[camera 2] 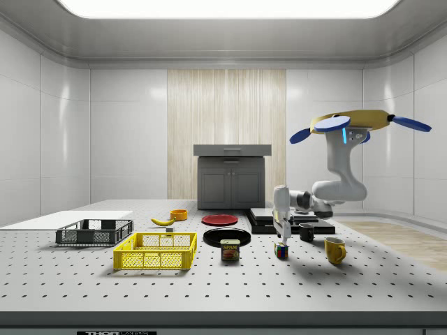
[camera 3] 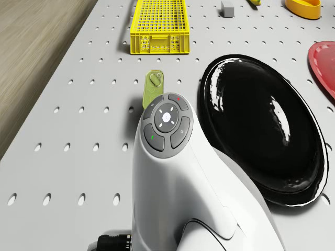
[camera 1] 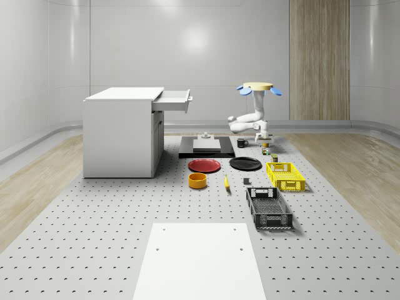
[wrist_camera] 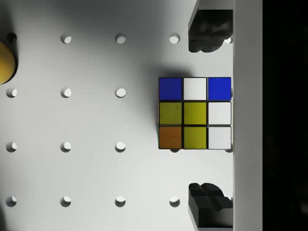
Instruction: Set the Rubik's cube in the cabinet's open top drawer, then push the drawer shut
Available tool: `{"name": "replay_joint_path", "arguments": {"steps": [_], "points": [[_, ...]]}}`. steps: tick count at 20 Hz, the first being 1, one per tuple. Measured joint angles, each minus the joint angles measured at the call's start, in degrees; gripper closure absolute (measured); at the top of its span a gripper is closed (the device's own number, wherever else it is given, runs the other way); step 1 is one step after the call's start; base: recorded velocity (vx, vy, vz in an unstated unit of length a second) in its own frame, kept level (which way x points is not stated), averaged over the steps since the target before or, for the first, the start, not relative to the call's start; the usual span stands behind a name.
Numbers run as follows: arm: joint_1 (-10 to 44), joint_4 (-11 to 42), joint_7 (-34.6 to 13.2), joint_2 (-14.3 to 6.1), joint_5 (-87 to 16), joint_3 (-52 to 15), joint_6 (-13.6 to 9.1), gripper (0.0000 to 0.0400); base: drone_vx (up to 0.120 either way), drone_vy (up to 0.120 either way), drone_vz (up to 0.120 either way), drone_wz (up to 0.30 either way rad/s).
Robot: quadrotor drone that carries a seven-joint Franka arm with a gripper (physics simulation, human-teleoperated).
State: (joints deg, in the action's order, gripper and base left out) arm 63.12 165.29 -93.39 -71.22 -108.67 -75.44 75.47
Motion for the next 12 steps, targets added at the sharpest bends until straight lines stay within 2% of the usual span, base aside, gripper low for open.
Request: {"name": "replay_joint_path", "arguments": {"steps": [2, 6, 12], "points": [[0.14, -0.03, -0.14, -0.49, 0.24, -0.13, 0.45, 0.0000, 0.000, 0.040, -0.120, 0.000], [0.31, -0.17, -0.27, -1.59, 0.09, 0.31, 1.67, 0.0000, 0.000, 0.000, 0.000, 0.000], [0.27, -0.89, 0.03, -3.61, -2.89, 3.86, 4.74, 0.0000, 0.000, 0.000, 0.000, 0.000]]}}
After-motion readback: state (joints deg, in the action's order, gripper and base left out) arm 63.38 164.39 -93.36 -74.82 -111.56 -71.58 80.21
